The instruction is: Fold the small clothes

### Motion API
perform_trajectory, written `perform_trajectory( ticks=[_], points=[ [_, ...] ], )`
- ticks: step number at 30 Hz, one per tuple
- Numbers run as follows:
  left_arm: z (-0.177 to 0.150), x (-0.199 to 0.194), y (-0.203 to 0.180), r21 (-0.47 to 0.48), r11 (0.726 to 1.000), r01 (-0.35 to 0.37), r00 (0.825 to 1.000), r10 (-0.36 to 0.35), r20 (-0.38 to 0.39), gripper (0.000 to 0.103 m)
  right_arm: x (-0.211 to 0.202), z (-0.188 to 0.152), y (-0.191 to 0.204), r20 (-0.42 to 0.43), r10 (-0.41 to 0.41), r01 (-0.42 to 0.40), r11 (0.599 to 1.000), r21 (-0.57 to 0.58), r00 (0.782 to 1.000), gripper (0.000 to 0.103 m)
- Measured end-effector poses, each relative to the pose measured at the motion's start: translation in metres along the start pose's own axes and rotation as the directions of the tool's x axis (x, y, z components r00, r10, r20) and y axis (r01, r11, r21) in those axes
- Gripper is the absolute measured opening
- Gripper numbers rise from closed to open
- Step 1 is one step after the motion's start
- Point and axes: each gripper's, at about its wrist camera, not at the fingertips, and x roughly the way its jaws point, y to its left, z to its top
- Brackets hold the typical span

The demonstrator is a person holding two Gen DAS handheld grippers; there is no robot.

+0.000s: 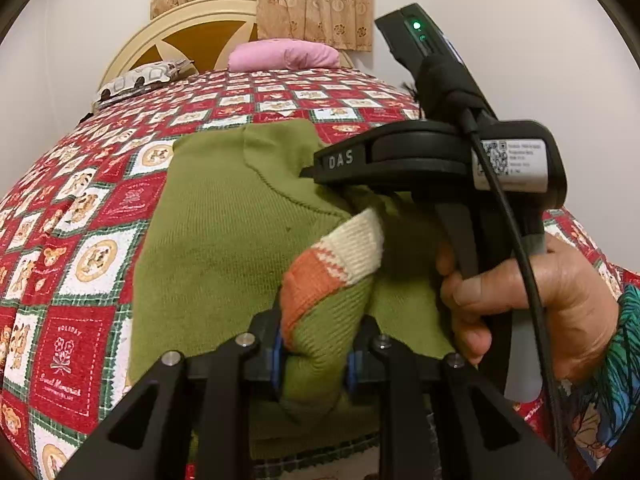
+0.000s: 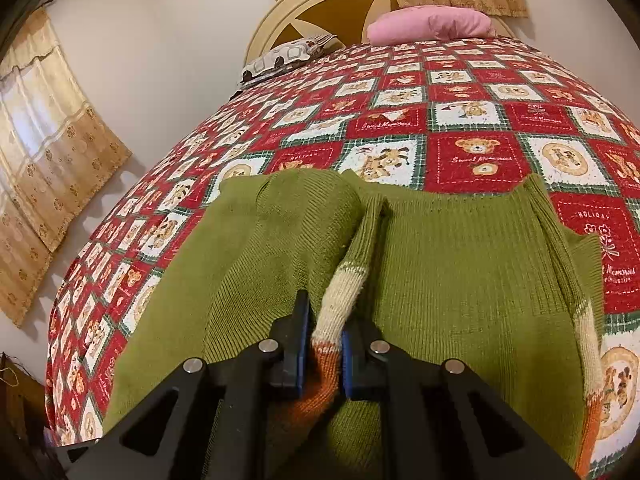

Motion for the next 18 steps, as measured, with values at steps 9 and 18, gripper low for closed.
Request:
perform_trajectory(
  ticks=[9,18],
  points=[
    [-0.0002,-0.0001,-0.0014,0.005,1.0,-0.008,1.0,0.008,0.0,0.024,-0.0001,0.0002,0.0012,0.002,-0.005,0.005,1.0,-0.004,1.0,0.012],
    [0.0008,-0.0009,-0.0014,0.001,1.0,-0.003,1.0,0.003,-0.005,0.025,0.0014,0.0033,-0.0039,-0.019,0.022,-0.021,0.999,0.033,1.0,0.012]
  ],
)
